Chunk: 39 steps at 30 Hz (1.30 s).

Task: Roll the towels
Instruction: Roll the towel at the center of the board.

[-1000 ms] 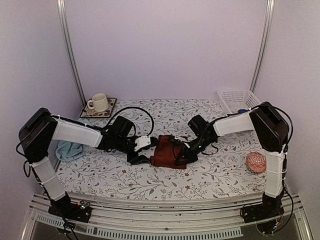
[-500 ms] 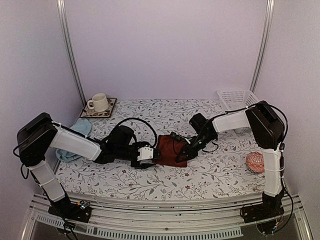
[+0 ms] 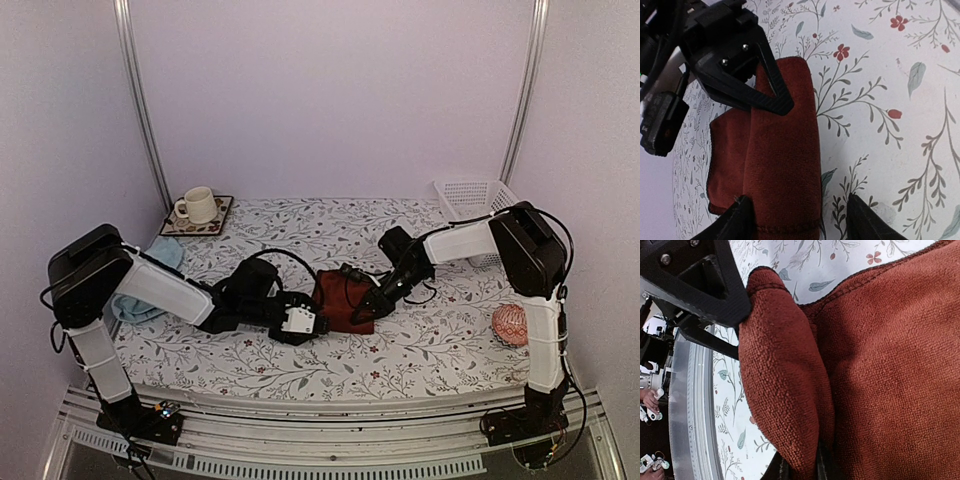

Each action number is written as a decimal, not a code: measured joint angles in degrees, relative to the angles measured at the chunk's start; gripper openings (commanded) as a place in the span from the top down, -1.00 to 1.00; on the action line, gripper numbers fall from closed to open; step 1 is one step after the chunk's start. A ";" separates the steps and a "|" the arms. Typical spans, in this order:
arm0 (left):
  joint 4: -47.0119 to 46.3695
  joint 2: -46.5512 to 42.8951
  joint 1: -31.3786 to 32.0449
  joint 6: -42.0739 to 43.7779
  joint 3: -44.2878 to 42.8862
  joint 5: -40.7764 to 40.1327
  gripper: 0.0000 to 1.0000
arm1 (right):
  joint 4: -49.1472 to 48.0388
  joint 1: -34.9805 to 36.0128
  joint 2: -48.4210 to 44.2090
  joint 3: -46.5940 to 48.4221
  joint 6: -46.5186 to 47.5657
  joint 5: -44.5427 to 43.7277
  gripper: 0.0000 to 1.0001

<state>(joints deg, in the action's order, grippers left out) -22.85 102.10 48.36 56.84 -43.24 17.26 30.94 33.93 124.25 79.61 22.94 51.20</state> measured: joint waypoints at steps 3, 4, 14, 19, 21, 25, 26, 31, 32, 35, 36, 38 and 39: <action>0.07 2.16 0.02 2.19 -0.94 -0.37 -0.24 | 0.07 -0.02 0.00 0.04 -0.09 0.02 0.67; 0.09 2.84 0.02 2.75 -1.25 -0.52 -0.23 | 0.07 -0.02 0.00 0.04 -0.11 0.02 0.67; 0.59 6.12 0.04 3.54 -4.00 -3.28 0.19 | 0.04 -0.09 0.00 0.04 -0.55 0.02 0.65; 0.52 6.43 0.07 4.00 -4.07 -4.35 0.55 | 0.02 -0.09 0.00 0.07 -0.70 0.00 0.57; 0.85 6.67 0.09 3.93 -4.46 -4.52 0.59 | 0.07 -0.09 0.00 0.13 -0.76 -0.04 0.48; 2.12 7.13 0.11 3.78 -5.64 -4.68 0.77 | -0.02 -0.22 0.00 0.31 -0.92 -0.59 0.34; 2.67 7.15 0.11 3.61 -5.99 -4.68 0.93 | -0.04 -0.24 0.00 0.31 -0.87 -0.81 0.28; 6.23 7.15 0.07 3.19 -7.80 -4.07 1.00 | -0.24 -0.31 -0.02 0.37 -0.68 -1.66 0.06; 7.08 7.15 0.04 3.28 -8.22 -3.76 1.00 | -0.22 -0.31 -0.11 0.37 -0.59 -1.73 0.02; 10.23 7.15 -0.04 2.86 -9.79 -2.58 1.00 | -0.09 -0.31 -0.81 0.28 -0.24 -2.86 -0.18; 11.56 7.15 -0.09 2.86 -10.56 -1.86 1.00 | -0.09 -0.35 -1.36 0.11 -0.04 -3.72 -0.26; 14.84 7.15 -0.17 2.08 -12.37 -0.13 1.00 | -0.72 -0.59 -3.26 -1.05 0.48 -5.90 -0.36; 16.63 7.15 -0.37 1.75 -13.44 0.79 1.00 | -0.98 -0.74 -4.33 -1.81 0.68 -6.99 -0.40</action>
<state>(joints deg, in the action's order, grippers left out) -6.22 109.25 47.99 58.59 -56.69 18.04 29.95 33.19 119.92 77.80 23.62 44.21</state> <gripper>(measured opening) 0.116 0.644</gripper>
